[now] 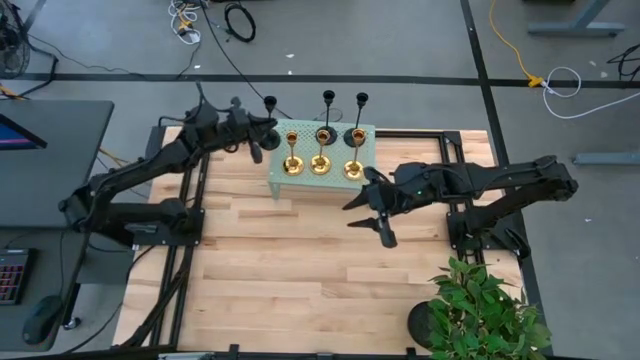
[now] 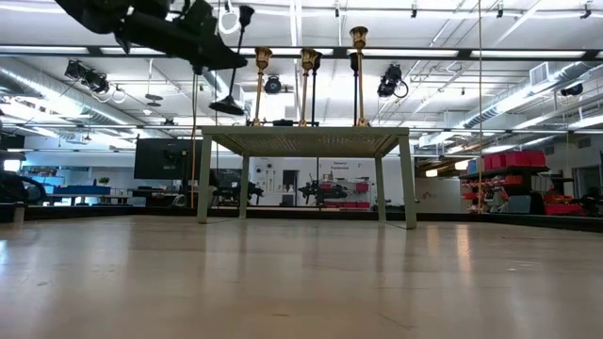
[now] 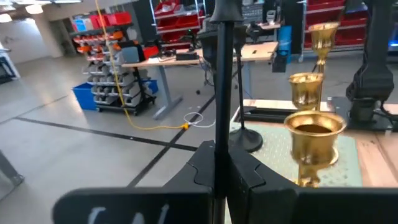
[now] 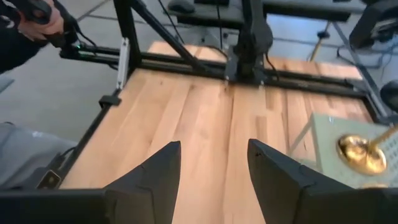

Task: Pick & Place candle stick holders
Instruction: Put the black candle holder on the shelf aligned with the other black candle holders

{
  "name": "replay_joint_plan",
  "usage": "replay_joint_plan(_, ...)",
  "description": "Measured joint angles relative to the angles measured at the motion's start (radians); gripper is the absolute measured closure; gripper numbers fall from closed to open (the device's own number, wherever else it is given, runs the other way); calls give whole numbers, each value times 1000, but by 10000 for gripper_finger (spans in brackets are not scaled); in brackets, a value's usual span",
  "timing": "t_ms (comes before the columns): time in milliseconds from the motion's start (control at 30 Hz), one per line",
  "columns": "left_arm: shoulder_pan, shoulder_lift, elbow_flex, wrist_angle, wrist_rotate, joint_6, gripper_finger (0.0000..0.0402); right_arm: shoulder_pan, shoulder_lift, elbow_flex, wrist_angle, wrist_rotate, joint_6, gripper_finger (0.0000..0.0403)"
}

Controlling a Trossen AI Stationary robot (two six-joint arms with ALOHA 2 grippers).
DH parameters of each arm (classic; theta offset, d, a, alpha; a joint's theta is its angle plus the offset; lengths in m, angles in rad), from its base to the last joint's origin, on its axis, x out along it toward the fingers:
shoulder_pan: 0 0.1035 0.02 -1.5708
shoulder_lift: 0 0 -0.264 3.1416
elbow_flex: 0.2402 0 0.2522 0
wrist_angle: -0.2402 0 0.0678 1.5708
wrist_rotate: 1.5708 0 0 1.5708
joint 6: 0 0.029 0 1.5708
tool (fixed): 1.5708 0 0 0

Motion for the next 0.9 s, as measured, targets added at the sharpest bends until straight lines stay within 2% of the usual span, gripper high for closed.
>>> replay_joint_plan(400,87,181,0,185,139,-36,390,22,-3,-104,-28,128,49,218)
replay_joint_plan(900,117,370,0,451,221,-90,390,22,-3,-166,9,128,71,218)
